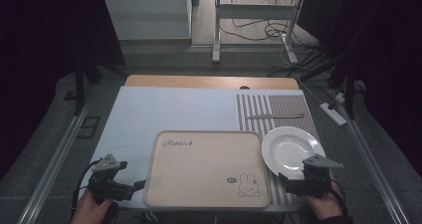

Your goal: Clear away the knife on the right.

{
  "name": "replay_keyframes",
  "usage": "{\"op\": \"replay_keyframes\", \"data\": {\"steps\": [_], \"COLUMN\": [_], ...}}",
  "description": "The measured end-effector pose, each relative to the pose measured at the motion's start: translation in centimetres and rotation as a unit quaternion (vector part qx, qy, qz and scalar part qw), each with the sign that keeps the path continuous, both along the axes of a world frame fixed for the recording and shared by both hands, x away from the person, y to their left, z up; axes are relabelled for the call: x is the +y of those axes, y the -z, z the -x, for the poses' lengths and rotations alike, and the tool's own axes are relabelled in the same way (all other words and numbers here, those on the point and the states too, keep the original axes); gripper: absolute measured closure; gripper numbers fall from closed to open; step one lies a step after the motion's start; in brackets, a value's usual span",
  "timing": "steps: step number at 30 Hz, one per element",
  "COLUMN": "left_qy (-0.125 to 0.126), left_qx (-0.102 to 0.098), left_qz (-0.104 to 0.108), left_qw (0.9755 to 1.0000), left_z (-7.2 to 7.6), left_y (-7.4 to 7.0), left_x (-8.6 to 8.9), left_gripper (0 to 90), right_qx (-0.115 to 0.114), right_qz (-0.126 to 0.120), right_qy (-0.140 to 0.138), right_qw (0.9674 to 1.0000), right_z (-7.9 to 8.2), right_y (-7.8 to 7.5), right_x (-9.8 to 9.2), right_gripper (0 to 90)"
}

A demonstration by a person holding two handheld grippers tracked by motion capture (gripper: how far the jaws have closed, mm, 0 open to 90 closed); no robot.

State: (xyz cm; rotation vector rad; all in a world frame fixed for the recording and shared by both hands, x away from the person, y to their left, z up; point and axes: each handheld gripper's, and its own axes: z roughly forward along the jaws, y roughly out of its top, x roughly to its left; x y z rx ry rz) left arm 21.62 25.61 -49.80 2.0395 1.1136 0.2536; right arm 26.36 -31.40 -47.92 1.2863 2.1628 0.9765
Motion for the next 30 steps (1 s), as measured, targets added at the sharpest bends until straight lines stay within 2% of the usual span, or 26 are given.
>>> {"op": "replay_keyframes", "data": {"steps": [4, 9, 30], "left_qy": [0.000, 0.000, -0.001], "left_qx": [0.000, 0.001, 0.001], "left_qz": [0.001, 0.002, 0.003], "left_qw": [1.0000, 1.0000, 1.0000], "left_z": [0.0, 0.0, 0.0], "left_y": [0.0, 0.0, 0.0], "left_x": [0.0, 0.0, 0.1], "left_gripper": [1.7, 1.8, 1.8], "right_qx": [-0.002, 0.004, 0.015], "right_qz": [0.002, 0.021, 0.044], "right_qy": [-0.004, -0.010, -0.028], "right_qw": [1.0000, 0.9997, 0.9985], "right_z": [0.0, 0.0, -0.1], "right_y": [0.0, 0.1, 0.2], "right_x": [0.1, 0.5, 1.0], "right_gripper": [0.0, 0.0, 0.0]}}
